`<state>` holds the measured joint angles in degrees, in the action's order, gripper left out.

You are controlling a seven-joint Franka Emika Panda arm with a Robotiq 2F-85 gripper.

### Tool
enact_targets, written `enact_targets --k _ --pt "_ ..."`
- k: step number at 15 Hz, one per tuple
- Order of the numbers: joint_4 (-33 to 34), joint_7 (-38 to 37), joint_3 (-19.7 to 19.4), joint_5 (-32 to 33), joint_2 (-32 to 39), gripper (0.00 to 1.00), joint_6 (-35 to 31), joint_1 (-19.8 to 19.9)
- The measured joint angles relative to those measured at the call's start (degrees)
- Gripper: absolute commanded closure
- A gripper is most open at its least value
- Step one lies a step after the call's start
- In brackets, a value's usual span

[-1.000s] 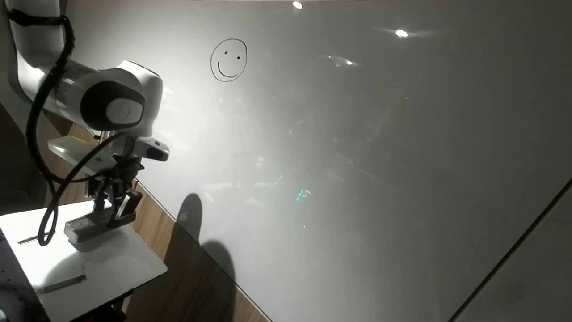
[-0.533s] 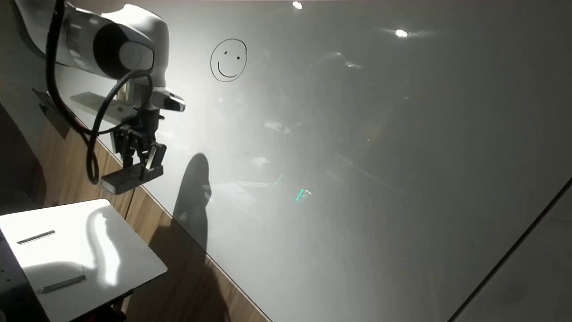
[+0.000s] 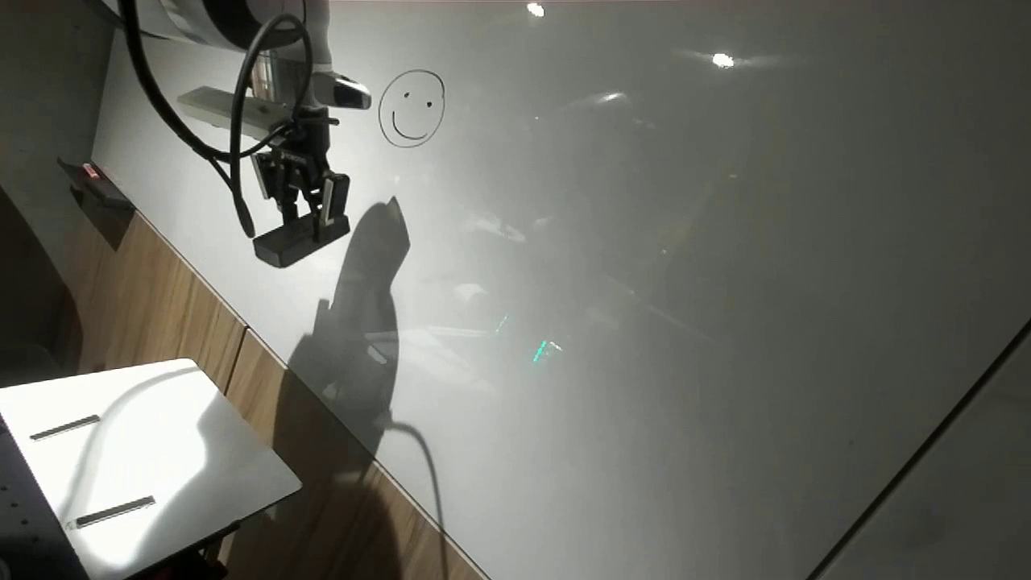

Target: Erase the drawing on the white board

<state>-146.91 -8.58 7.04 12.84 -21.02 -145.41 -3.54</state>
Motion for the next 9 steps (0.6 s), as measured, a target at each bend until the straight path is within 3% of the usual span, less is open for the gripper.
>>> enact_targets --k 9 --pt "10.3 0.0 -1.0 0.0 -1.5 0.7 4.4 4.1"
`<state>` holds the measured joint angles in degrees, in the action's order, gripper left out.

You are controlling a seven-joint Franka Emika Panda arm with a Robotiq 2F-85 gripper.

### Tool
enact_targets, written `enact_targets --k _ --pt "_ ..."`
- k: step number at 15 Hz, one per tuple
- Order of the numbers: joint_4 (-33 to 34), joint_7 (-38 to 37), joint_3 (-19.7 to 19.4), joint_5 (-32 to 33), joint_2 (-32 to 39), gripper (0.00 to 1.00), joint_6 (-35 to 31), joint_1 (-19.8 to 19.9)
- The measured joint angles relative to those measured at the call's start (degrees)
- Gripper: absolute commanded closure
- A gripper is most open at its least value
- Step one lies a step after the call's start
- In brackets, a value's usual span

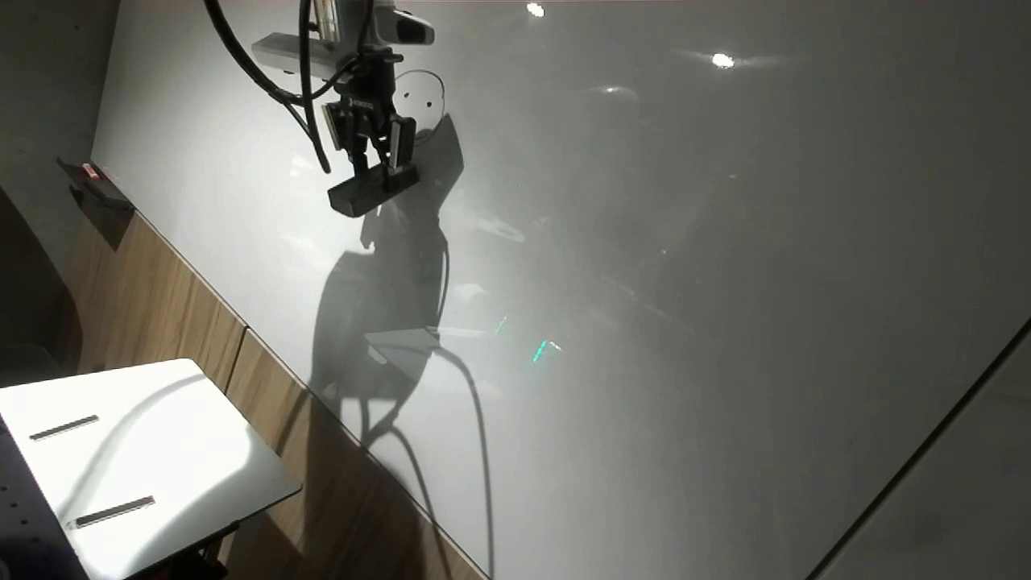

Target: Erase the drawing on the white board

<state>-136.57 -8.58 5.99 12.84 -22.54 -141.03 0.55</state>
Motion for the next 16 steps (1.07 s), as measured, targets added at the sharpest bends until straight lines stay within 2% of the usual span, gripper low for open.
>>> enact_targets --k 16 --pt "3.0 -2.5 1.9 0.0 -2.9 0.7 2.0 -0.5"
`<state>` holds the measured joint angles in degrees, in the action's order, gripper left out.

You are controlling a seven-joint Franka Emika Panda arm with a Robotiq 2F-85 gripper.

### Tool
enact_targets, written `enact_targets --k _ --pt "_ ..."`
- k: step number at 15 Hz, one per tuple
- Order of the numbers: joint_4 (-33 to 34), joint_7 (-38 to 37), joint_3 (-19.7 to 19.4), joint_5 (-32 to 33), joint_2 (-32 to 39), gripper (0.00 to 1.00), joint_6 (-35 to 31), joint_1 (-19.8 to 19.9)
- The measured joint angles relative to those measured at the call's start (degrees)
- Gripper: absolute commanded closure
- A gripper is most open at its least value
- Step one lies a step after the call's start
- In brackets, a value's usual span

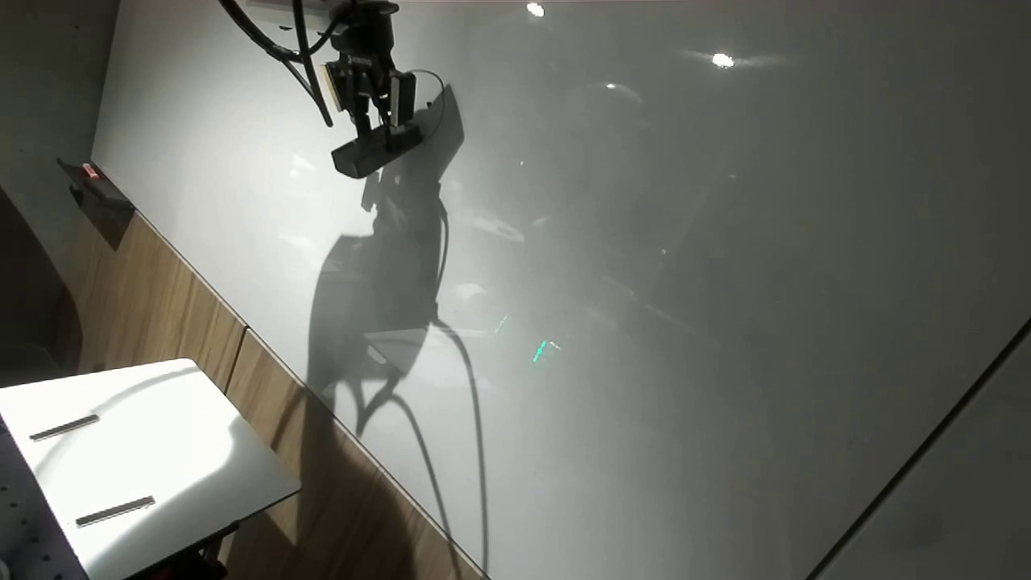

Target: Erase the drawing on the white board

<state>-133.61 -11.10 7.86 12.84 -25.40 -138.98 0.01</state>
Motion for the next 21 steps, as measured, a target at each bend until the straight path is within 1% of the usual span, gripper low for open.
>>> enact_targets --k 7,15,21 --pt "1.5 -1.3 0.9 0.0 -0.1 0.7 1.2 0.0" --pt "7.4 -1.3 1.0 0.1 -1.0 0.7 6.8 0.2" --pt "9.7 -1.3 1.0 0.5 -1.1 0.7 8.8 0.4"
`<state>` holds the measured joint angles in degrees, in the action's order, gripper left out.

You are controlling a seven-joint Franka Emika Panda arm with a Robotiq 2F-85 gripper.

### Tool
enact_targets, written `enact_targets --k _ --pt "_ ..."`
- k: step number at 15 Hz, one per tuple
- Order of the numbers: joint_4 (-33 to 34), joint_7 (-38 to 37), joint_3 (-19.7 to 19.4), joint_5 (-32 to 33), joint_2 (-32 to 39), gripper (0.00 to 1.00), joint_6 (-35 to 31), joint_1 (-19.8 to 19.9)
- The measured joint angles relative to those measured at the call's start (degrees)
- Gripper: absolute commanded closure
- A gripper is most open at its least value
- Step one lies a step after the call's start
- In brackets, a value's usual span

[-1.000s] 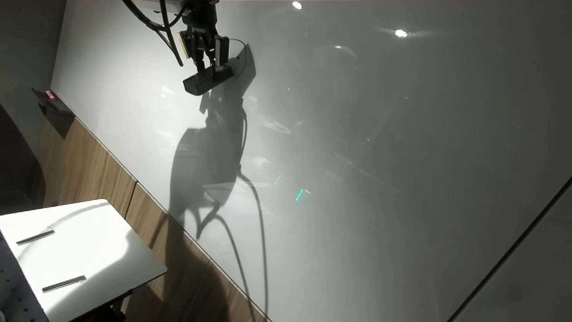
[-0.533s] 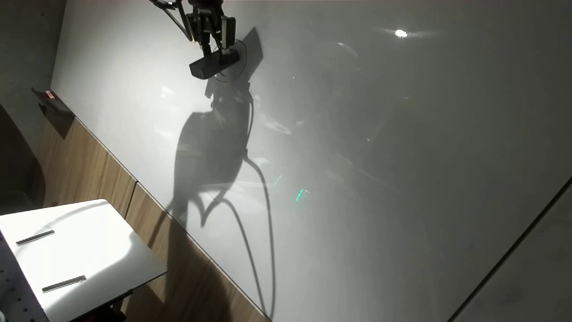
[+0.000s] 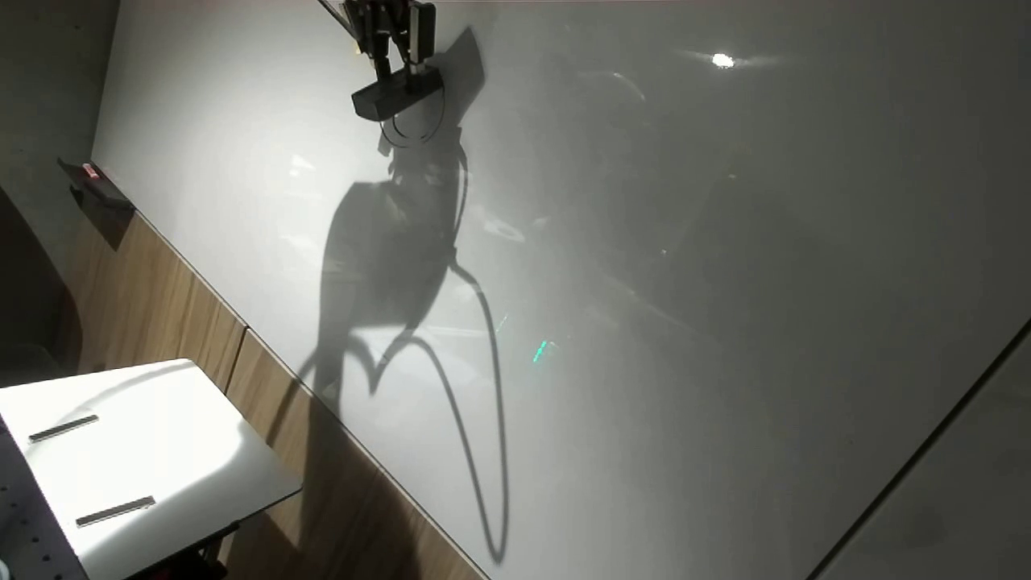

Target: Erase the drawing on the white board

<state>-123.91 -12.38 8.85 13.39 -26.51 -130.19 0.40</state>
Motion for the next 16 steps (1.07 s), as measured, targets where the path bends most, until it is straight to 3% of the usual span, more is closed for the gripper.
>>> enact_targets --k 9,16 --pt "3.8 1.4 -1.0 0.4 -0.1 0.7 3.3 1.2" --pt "-0.6 1.3 -1.4 0.4 2.0 0.7 2.0 1.5"
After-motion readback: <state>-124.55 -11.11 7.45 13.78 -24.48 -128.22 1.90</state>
